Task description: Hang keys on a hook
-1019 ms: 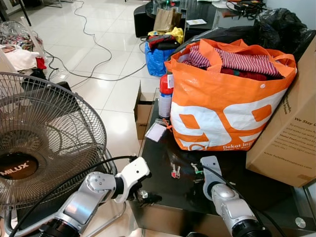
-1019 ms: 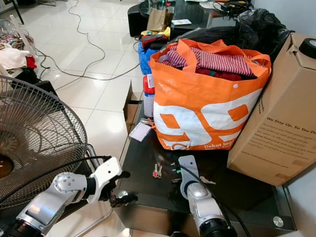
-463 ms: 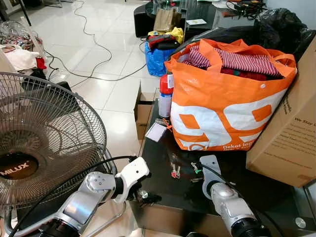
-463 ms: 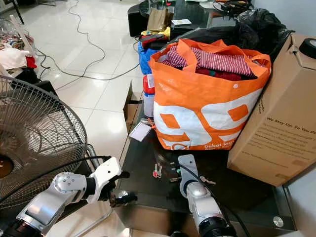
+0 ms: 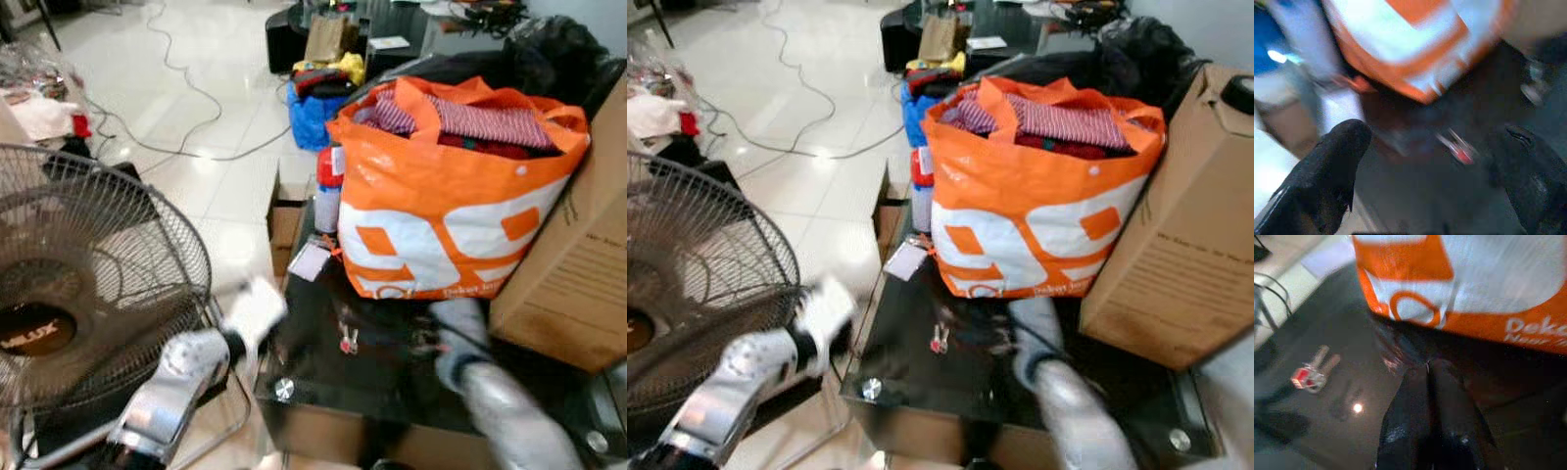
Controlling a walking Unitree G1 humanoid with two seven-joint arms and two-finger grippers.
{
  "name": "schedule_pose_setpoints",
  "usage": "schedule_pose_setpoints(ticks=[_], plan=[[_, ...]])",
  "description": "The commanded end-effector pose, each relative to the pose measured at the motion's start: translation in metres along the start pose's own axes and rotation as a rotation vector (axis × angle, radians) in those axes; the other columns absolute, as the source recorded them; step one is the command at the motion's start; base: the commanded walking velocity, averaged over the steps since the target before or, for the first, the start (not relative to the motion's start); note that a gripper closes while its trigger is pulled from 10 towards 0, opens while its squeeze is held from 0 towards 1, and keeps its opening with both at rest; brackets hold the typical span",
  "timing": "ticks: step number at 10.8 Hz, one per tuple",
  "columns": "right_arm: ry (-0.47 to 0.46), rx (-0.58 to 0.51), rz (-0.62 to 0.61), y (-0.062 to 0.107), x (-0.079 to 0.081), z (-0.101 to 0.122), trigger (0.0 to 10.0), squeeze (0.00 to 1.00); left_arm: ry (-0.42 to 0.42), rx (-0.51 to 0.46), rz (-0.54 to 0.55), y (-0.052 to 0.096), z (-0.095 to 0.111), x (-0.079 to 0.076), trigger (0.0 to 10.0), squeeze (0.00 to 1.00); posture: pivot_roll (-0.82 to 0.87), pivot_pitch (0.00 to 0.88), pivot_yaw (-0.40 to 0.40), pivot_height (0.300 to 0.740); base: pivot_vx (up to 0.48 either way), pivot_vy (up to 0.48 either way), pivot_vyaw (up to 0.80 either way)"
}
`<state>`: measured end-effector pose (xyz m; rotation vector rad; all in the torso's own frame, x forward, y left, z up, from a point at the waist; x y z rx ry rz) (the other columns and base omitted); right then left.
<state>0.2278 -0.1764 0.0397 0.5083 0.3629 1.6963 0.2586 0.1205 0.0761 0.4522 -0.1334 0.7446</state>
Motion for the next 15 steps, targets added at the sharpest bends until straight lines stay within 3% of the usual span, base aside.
schedule_pose_setpoints(ticks=[1,2,3,4,6,7,8,10,15], plan=[[-0.023,-0.085,0.017,0.014,0.004,0.02,0.0,0.0,0.001,-0.038,0.107,0.005,0.011,0.012,10.0,0.0,-0.14,0.0,0.035,0.74,0.0,0.0,0.0],[-0.097,-0.222,-0.028,0.035,0.005,0.042,0.0,0.0,0.012,-0.078,0.233,0.01,0.023,0.024,10.0,0.0,-0.13,0.0,0.037,0.74,0.0,0.0,0.0],[-0.142,-0.313,-0.055,0.044,0.011,0.057,0.0,0.0,0.012,-0.098,0.307,0.011,0.029,0.033,10.0,0.0,-0.13,0.0,0.049,0.74,0.0,0.0,0.0],[-0.201,-0.39,-0.092,0.044,0.017,0.068,0.0,0.0,0.007,-0.097,0.335,0.009,0.031,0.04,10.0,0.0,-0.12,0.0,0.062,0.74,0.0,0.0,0.0],[-0.245,-0.412,-0.136,0.044,0.016,0.076,0.0,0.0,0.006,-0.081,0.37,0.008,0.034,0.046,10.0,0.0,-0.08,0.0,0.05,0.74,0.0,0.0,0.0],[-0.233,-0.403,-0.144,0.043,0.015,0.078,3.8,0.0,-0.004,-0.08,0.366,0.009,0.036,0.043,10.0,0.0,-0.07,0.0,0.044,0.74,0.0,0.0,0.0],[-0.226,-0.401,-0.161,0.04,0.011,0.081,10.0,0.0,-0.011,-0.081,0.37,0.007,0.037,0.042,10.0,0.0,-0.07,0.0,0.051,0.74,0.0,0.0,0.0],[-0.2,-0.357,-0.251,0.032,0.0,0.078,10.0,0.0,-0.015,-0.056,0.367,0.0,0.031,0.042,10.0,0.0,-0.09,0.0,0.052,0.74,0.0,0.0,0.0],[-0.187,-0.359,-0.251,0.029,-0.004,0.084,10.0,0.0,0.015,-0.072,0.383,-0.007,0.033,0.038,10.0,0.0,-0.1,0.0,0.034,0.74,-0.227,0.0,0.0]])
Point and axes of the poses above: a point about 5 cm out from each wrist's last joint towards the gripper, its own y axis pointing back from the gripper into the wrist, its own z axis along the axis of the wrist's last joint, x = y × z, the point moved 1 cm from there along -y, pointing out of the wrist towards the gripper, and after that the axes turned 11 degrees about -y, right-handed, at the moved point
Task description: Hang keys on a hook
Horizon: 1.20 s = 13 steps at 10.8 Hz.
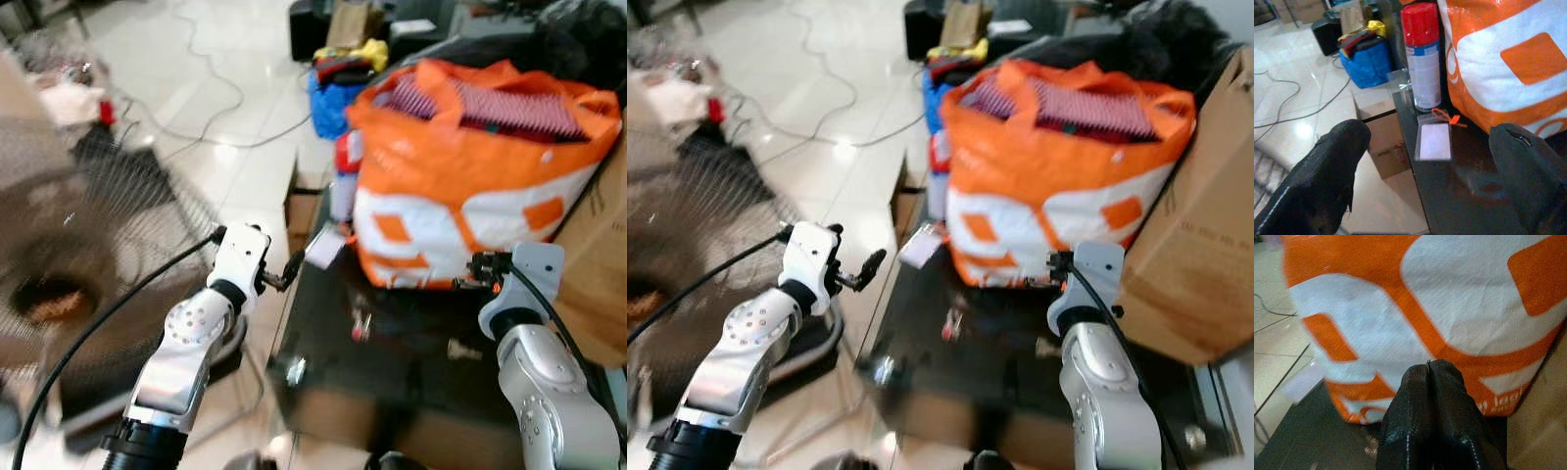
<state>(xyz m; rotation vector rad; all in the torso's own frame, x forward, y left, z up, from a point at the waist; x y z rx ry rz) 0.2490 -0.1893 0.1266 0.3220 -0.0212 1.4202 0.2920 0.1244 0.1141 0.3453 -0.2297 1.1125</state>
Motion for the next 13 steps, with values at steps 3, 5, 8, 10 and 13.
schedule_pose_setpoints(ticks=[3,5,8,10,13], plan=[[0.003,0.019,0.007,0.0004,0.0019,-0.0017,10.0,0.0,-0.013,0.008,0.013,0.0013,-0.0016,0.0024,10.0,0.0,-0.09,0.0,0.03,0.74,-0.3,0.0,0.0],[0.013,0.023,0.021,0.002,0.003,-0.0028,10.0,0.0,-0.013,0.009,0.012,0.0024,-0.0023,0.0014,10.0,0.0,-0.09,0.0,0.028,0.74,-0.294,0.0,0.0],[0.028,0.023,0.025,0.0034,0.0022,-0.0025,10.0,0.0,-0.013,0.004,0.006,0.0017,-0.0016,0.0001,10.0,0.0,-0.1,0.0,0.029,0.74,-0.196,0.0,0.0],[0.023,0.032,-0.02,0.0046,-0.0044,-0.0044,10.0,0.0,-0.007,0.001,0.005,0.0009,-0.001,-0.0005,10.0,0.0,-0.1,0.0,0.028,0.74,0.0,0.0,-0.64],[0.024,0.026,-0.031,0.0045,-0.0065,-0.002,10.0,0.0,-0.007,-0.002,0.003,-0.0011,0.0002,-0.0005,10.0,0.0,-0.1,0.0,0.027,0.74,0.0,0.0,-0.27]])
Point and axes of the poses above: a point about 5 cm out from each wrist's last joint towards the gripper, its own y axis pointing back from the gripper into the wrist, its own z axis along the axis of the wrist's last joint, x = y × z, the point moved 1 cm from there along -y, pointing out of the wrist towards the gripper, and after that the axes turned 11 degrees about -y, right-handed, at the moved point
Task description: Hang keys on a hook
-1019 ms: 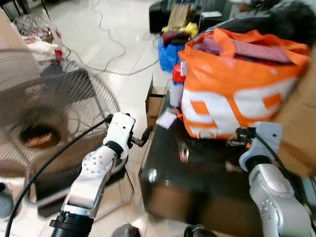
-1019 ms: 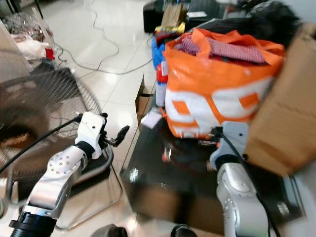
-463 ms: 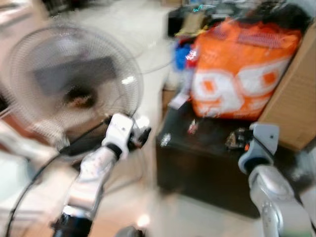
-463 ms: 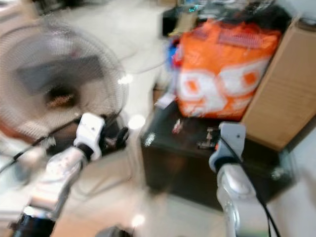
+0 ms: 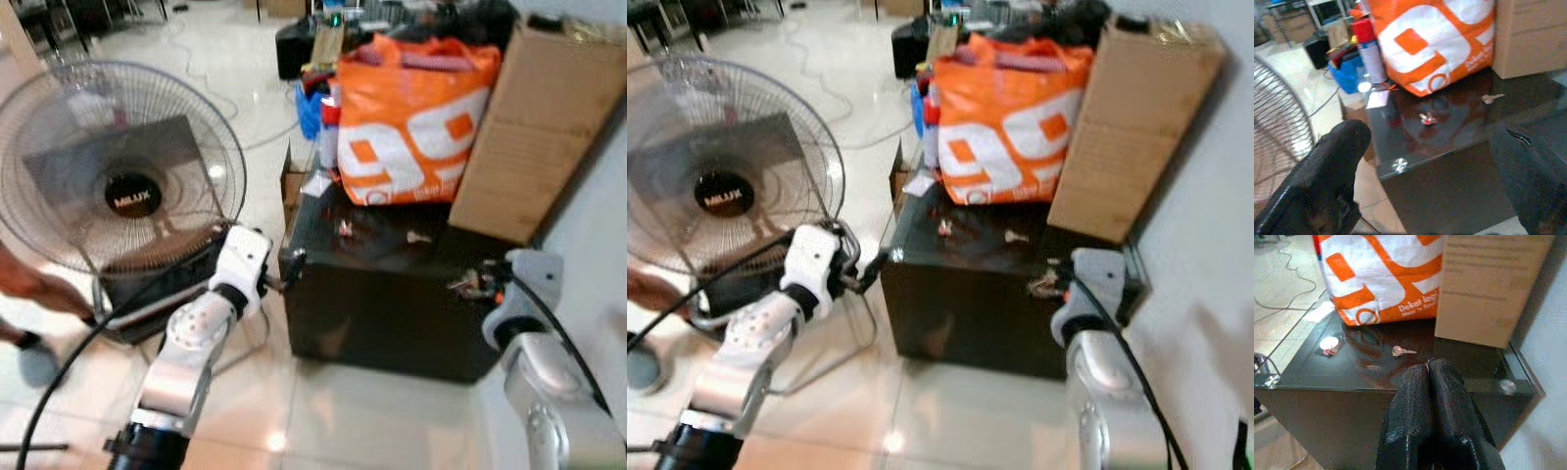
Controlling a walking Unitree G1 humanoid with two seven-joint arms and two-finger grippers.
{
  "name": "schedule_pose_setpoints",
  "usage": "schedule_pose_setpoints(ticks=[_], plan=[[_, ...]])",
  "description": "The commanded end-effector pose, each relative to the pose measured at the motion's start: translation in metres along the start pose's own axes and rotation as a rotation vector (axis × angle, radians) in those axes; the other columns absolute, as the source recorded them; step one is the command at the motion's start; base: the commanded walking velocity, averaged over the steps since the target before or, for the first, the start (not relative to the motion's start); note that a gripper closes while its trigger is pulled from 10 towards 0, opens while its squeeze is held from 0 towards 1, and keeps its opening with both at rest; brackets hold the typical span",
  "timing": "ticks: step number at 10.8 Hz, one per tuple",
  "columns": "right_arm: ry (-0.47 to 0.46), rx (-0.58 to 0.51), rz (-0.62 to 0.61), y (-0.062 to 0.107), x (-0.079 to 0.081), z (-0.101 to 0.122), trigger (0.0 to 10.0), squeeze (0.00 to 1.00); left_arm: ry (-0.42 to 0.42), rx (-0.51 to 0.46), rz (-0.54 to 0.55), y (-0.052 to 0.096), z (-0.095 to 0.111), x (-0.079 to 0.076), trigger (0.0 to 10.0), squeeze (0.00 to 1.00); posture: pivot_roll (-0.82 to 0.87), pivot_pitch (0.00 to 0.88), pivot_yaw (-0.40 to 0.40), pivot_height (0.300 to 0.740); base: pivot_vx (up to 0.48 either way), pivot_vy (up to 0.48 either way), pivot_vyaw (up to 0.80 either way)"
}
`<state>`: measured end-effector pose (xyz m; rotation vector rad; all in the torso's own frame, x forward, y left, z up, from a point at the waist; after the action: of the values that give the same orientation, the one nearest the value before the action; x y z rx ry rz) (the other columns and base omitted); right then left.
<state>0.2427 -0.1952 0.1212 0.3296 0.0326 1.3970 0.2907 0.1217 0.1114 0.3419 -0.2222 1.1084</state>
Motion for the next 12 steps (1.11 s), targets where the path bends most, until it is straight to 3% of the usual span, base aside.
schedule_pose_setpoints(ticks=[1,5,9,11,12], plan=[[-0.008,-0.009,-0.002,0.0004,0.0016,0.0027,10.0,0.0,-0.016,-0.002,0.01,-0.0008,0.0018,0.0037,10.0,0.0,-0.1,0.0,0.026,0.74,0.0,0.0,-0.8],[-0.015,-0.007,-0.008,-0.0009,0.0008,0.0026,10.0,0.0,-0.016,-0.004,0.016,-0.0025,0.0036,0.0064,10.0,0.0,-0.08,0.0,0.018,0.74,0.0,0.0,-0.8],[-0.029,-0.008,-0.032,0.0024,-0.0016,0.0003,10.0,0.0,-0.02,-0.002,0.008,-0.0035,0.004,0.0082,10.0,0.0,-0.09,0.0,0.039,0.74,0.0,0.346,-0.8],[-0.033,-0.012,-0.044,0.0036,-0.0016,0.0001,10.0,0.0,-0.057,-0.006,0.002,-0.0063,0.006,0.0083,10.0,0.01,-0.09,0.0,0.046,0.74,0.0,-0.24,-0.8],[-0.031,-0.017,-0.049,0.0031,-0.0016,0.0009,10.0,0.0,-0.033,0.008,0.01,-0.0082,0.0046,0.0079,10.0,0.0,-0.1,0.0,0.048,0.74,0.0,0.0,-0.8]])
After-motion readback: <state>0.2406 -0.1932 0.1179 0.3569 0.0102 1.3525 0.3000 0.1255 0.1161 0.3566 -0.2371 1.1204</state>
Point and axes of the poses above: a point about 5 cm out from each wrist's last joint towards the gripper, its own y axis pointing back from the gripper into the wrist, its own z axis along the axis of the wrist's last joint, x = y × z, the point moved 1 cm from there along -y, pointing out of the wrist towards the gripper, and after that the axes turned 11 degrees about -y, right-handed, at the moved point
